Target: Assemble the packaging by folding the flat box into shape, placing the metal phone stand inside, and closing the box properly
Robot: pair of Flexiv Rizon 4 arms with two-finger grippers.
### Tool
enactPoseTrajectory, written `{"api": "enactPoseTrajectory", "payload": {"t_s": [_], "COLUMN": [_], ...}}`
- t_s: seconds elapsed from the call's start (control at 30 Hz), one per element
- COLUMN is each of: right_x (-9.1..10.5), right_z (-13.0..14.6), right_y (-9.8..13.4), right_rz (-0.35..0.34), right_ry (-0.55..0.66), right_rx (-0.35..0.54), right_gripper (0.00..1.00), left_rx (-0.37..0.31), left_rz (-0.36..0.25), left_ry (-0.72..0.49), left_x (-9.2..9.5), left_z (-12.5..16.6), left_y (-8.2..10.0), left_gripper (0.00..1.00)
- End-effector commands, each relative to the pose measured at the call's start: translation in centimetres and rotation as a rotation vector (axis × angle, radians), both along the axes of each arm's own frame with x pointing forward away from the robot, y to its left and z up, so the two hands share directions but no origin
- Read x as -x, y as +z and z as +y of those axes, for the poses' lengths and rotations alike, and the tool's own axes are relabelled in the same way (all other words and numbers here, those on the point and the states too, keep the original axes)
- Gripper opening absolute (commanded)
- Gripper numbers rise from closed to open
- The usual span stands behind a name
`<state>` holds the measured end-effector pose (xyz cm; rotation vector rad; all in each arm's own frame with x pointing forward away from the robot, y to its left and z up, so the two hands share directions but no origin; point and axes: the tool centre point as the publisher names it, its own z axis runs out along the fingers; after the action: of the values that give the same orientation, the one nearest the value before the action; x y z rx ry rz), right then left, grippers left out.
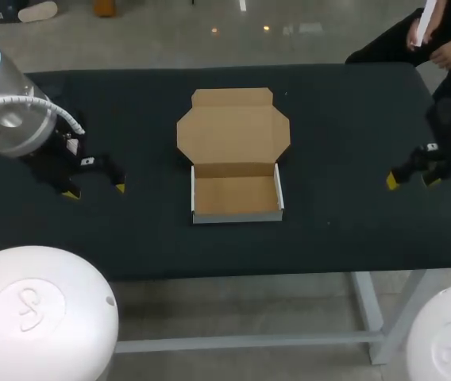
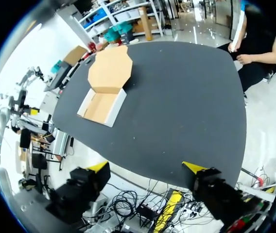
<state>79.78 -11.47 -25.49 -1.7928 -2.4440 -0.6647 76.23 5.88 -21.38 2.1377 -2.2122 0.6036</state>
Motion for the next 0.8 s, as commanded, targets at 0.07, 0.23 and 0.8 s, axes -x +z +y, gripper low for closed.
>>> {"api": "enactPoseTrajectory", "payload": {"t_s": [0.07,0.23,0.8], "right_x": [0.15,0.23,0.23], "right_z": [0.09,-0.03,-0.03], "right_y": [0.14,0.16,0.16], "right_rz": [0.017,0.018,0.018], "right_ry": [-0.011,-0.011,-0.011], "right_rx": [0.018,0.018,0.018], "right_gripper": [1.0,1.0,1.0], "left_rx": [-0.003,0.0,0.0], "left_rz": [-0.001,0.003,0.003], "left_ry": [0.013,0.046,0.046], "left_x": [-0.27,-0.18,-0.18], "left_z": [0.05,0.15,0.15], "left_y": [0.16,0.52,0.52], "left_gripper": [1.0,1.0,1.0]}}
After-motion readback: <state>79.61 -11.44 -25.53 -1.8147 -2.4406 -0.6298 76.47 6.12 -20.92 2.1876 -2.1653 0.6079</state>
